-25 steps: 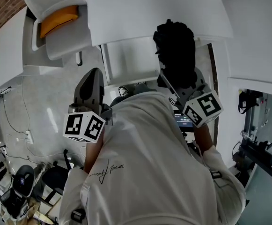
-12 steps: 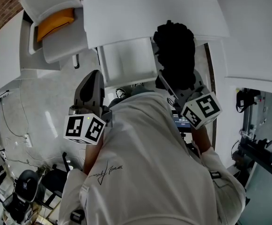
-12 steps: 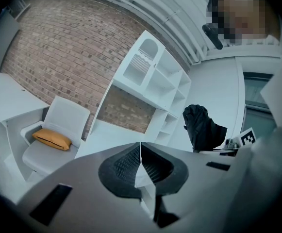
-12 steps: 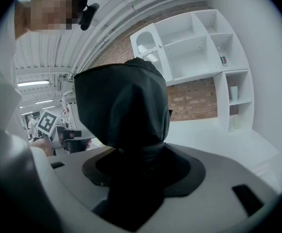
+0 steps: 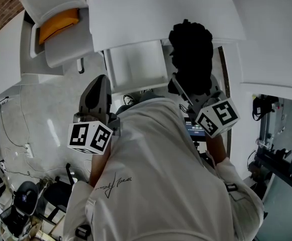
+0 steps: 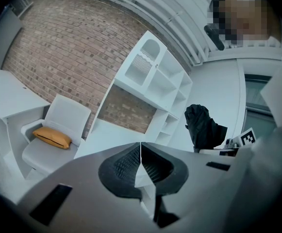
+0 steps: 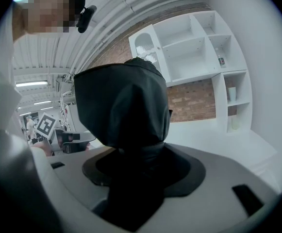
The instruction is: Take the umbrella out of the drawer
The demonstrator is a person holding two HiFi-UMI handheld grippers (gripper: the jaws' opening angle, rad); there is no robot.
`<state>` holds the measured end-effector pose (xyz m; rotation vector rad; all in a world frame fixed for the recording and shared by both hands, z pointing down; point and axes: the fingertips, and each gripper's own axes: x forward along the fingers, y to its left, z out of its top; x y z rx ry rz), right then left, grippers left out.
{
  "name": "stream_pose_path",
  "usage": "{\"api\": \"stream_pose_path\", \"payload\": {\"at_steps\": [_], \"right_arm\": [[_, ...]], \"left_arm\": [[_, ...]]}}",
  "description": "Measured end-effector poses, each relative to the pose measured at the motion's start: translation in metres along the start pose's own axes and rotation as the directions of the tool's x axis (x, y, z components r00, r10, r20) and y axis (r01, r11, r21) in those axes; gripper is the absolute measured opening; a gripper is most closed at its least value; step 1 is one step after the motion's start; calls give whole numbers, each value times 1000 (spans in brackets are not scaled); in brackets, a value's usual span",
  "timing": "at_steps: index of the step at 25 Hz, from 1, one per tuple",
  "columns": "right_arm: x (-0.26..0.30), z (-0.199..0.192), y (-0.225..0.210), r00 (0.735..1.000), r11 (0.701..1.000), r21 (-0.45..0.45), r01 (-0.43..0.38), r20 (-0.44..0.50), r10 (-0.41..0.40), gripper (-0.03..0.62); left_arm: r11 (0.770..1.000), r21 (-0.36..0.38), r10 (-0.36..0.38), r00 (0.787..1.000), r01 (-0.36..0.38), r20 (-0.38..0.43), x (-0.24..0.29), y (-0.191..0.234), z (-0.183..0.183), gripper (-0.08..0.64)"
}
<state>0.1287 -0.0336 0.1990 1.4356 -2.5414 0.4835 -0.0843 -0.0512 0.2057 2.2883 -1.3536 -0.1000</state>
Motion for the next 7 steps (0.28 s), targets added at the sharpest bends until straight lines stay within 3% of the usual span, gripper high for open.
{"api": "stream_pose_path", "payload": {"at_steps": [7], "right_arm": [[-1,4,1,1000,1000,2,-6,1,6,244]], "left_arm": [[1000,4,-10,1000,10,-2,1,-4,2,17]]}}
